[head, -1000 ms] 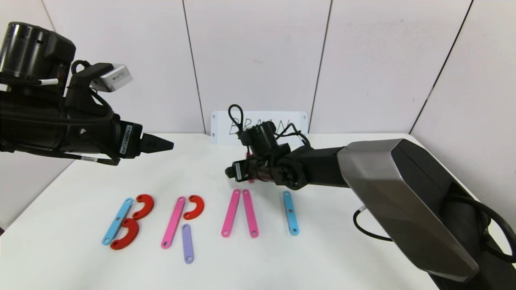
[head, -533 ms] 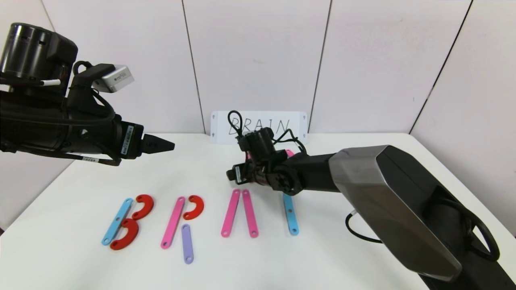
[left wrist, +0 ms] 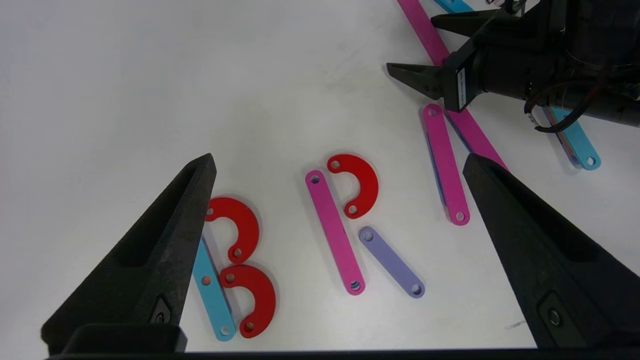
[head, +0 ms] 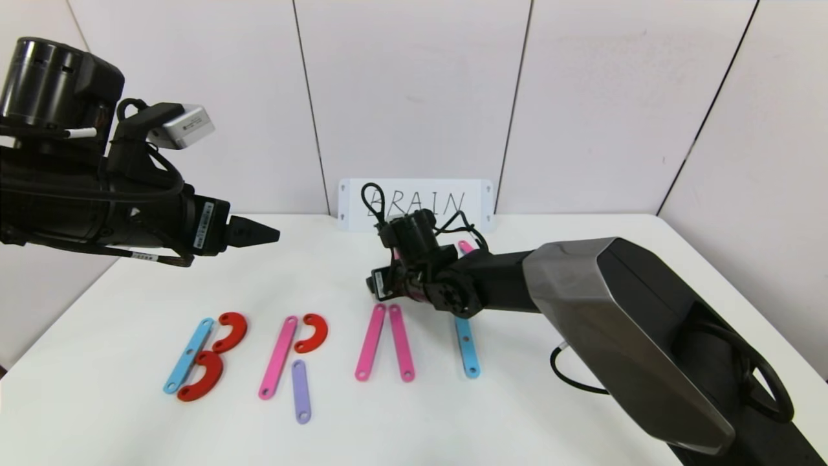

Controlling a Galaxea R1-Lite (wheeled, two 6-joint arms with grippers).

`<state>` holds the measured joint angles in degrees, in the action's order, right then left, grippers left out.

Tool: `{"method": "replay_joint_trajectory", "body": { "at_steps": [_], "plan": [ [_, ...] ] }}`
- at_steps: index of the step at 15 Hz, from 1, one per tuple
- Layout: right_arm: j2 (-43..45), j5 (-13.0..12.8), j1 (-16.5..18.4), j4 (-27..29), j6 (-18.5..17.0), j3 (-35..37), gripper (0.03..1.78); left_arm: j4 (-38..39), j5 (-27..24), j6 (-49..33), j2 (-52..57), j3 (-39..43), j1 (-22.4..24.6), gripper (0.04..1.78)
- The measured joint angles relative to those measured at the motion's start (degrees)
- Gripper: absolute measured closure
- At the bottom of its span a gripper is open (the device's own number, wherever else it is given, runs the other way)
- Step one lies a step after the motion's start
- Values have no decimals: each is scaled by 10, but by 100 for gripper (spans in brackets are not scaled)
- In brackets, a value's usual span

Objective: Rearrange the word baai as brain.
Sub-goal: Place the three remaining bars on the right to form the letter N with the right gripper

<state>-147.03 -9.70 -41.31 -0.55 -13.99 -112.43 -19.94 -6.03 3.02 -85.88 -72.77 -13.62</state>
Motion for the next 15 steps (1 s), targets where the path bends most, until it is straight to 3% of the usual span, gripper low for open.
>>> {"method": "replay_joint_trajectory", "body": {
  "at_steps": [4, 6, 8, 15],
  "plan": [
    [-1, 0, 1, 0, 1, 0, 119, 0, 0, 0, 0, 0, 0, 9],
    [-2, 0, 1, 1, 1, 0, 146, 0, 0, 0, 0, 0, 0, 9],
    [-2, 0, 1, 1, 1, 1, 154, 0, 0, 0, 0, 0, 0, 9],
    [40, 2, 20, 3, 5, 30, 154, 5, 0, -1, -1, -2, 4, 9]
  ]
}}
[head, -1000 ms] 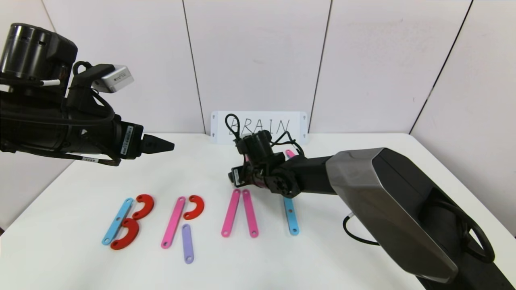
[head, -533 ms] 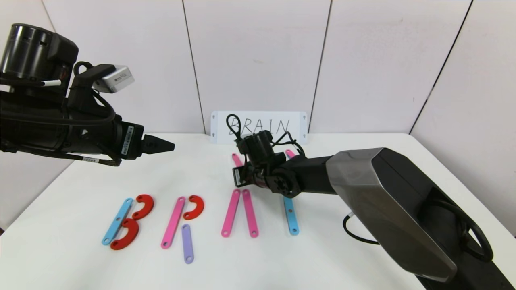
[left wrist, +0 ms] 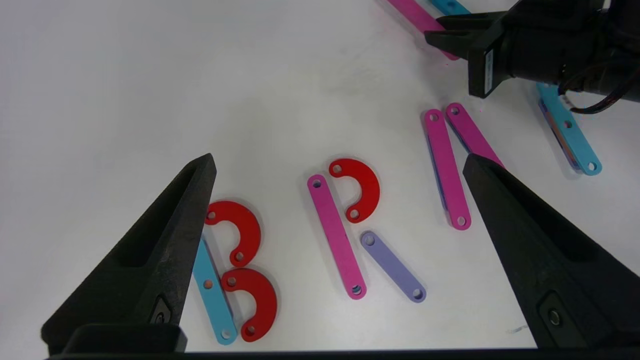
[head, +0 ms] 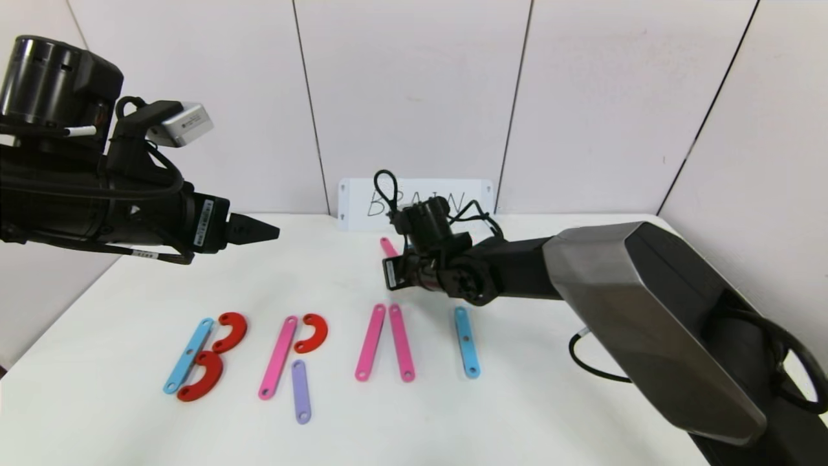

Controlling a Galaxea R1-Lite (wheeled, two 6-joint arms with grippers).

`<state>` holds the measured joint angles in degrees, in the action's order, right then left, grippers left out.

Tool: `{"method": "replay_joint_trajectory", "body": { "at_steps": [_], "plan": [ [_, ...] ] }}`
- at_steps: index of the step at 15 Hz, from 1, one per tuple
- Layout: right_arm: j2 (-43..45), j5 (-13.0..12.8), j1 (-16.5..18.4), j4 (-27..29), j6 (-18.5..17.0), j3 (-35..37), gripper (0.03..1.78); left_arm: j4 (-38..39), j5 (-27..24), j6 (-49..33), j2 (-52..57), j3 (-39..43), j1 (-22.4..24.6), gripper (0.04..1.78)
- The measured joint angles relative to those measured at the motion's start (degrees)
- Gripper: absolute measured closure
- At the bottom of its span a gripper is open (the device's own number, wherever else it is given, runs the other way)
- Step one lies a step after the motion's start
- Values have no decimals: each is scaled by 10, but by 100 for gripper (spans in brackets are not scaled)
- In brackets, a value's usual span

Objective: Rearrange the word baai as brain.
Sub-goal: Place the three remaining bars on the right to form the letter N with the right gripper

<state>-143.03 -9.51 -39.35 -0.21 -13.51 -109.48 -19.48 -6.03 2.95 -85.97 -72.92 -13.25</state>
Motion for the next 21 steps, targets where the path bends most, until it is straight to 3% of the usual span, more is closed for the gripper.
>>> {"method": "replay_joint_trajectory", "body": {
  "at_steps": [5, 9, 13, 16, 21],
  "plan": [
    [119, -9, 24, -5, -8, 125, 154, 0, -3, 0, -4, -3, 4, 9],
    [221, -84, 20, -5, -54, 273, 154, 0, -4, 0, -7, -3, 4, 9],
    [300, -121, 14, -6, -130, 412, 154, -1, -4, 0, -9, -3, 4, 9],
    [341, -128, 5, -9, -162, 488, 154, -1, -5, 0, -10, -2, 4, 9],
    [350, -129, 1, -91, -172, 579, 154, -1, -4, 0, -11, -2, 4, 9]
  ]
}}
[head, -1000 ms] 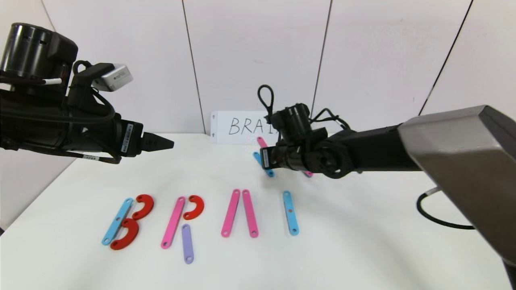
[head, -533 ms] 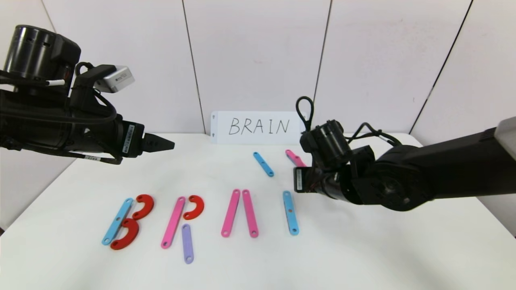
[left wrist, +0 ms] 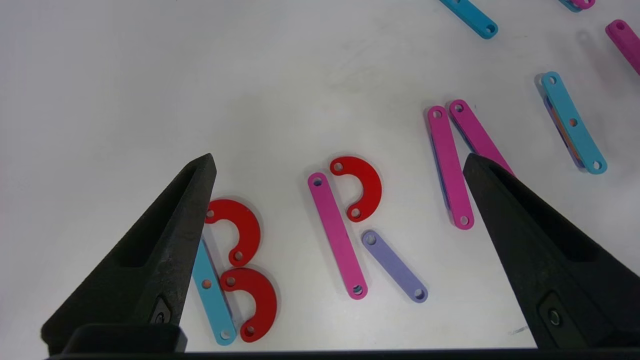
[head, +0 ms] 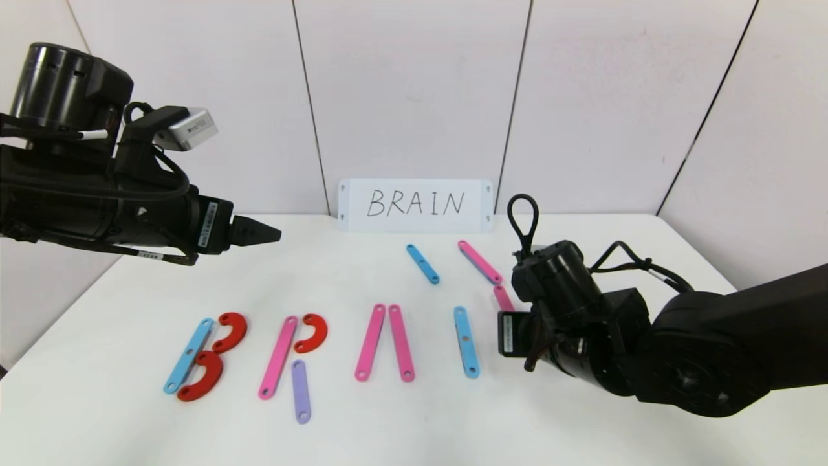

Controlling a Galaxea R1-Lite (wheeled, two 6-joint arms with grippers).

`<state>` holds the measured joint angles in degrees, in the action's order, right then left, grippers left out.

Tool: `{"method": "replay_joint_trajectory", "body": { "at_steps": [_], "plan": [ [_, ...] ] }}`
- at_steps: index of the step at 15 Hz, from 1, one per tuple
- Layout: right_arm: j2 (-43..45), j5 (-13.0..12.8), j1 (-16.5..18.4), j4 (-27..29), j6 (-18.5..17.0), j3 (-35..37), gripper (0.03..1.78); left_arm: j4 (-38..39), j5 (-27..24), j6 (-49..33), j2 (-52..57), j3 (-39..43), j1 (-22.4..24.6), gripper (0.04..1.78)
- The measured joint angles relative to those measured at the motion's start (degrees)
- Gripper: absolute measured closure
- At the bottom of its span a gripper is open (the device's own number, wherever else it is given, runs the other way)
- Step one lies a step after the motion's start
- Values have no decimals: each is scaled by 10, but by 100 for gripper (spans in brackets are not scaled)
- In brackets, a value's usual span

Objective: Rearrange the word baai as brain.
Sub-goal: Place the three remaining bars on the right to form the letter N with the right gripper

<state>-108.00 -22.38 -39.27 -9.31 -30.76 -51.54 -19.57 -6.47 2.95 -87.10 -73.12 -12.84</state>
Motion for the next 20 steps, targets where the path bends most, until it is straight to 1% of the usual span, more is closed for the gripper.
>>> {"method": "replay_joint_trajectory", "body": {
  "at_steps": [4, 12, 14, 16, 17, 18, 19, 20],
  "plan": [
    [-19, 0, 5, -20, 0, 14, 154, 0, 0, 0, 0, 0, 0, 9],
    [-39, -1, 5, -24, -1, 18, 154, 0, 0, 0, 0, 0, 0, 9],
    [-40, -1, 4, -24, -1, 21, 151, 0, 0, 0, 0, 0, 0, 9],
    [-40, -1, 5, -25, -1, 23, 141, 0, 0, 0, 0, 0, 0, 9],
    [-40, -1, 5, -24, -1, 24, 132, 0, 0, 0, 0, 0, 0, 9],
    [-40, -1, 6, -24, -1, 25, 121, 0, 0, 0, 0, 0, 0, 9],
    [-39, -1, 6, -24, -1, 26, 106, 0, 0, 0, 0, 0, 0, 9],
    [-37, -1, 6, -24, -1, 26, 88, 0, 0, 0, 0, 0, 0, 9]
  ]
}}
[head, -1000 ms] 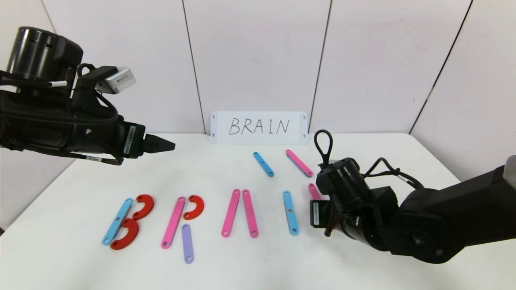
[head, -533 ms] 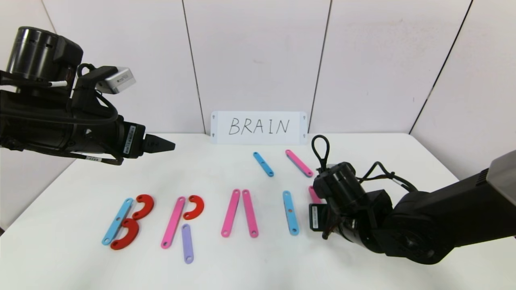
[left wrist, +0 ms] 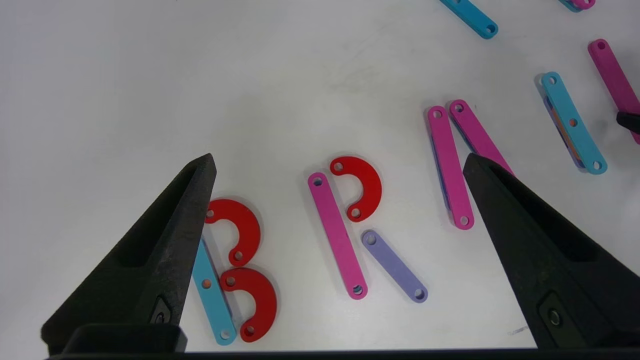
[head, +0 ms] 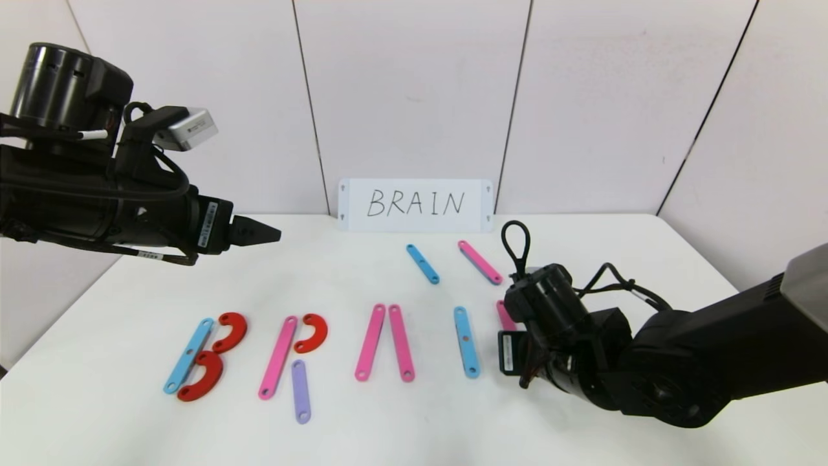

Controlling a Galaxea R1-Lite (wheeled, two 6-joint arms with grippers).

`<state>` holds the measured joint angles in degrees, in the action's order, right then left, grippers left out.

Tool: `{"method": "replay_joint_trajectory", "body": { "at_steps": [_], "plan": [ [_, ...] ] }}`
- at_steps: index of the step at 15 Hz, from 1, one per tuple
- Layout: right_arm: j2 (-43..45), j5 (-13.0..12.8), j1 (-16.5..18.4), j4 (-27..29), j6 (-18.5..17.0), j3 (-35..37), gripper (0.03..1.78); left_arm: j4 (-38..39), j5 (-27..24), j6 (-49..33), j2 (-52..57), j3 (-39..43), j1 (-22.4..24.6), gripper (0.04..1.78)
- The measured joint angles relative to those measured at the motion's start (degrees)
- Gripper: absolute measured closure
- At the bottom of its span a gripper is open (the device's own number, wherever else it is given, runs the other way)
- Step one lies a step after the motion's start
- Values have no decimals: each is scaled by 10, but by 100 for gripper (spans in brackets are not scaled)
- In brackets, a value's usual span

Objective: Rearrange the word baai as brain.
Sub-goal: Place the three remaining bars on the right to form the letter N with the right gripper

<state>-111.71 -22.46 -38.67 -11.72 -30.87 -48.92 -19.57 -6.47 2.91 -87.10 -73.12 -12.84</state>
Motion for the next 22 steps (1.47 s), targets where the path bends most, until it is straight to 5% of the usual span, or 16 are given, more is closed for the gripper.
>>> {"method": "replay_joint_trajectory", "body": {
  "at_steps": [3, 7, 11, 15, 22],
  "plan": [
    [10, 0, 2, 0, 3, -2, 39, 0, 0, 0, 0, 0, 0, 9],
    [26, 12, 15, -2, 41, -41, 9, 0, 0, 0, 0, 0, 0, 9],
    [17, 66, 27, -19, 122, -119, 8, 0, 0, 0, 2, 0, 0, 9],
    [-42, 87, 30, -21, 181, -227, 8, 1, 0, 0, 2, -1, 0, 9],
    [-175, 127, 28, -23, 217, -372, 8, 1, 0, 0, 1, -1, 1, 9]
  ]
}}
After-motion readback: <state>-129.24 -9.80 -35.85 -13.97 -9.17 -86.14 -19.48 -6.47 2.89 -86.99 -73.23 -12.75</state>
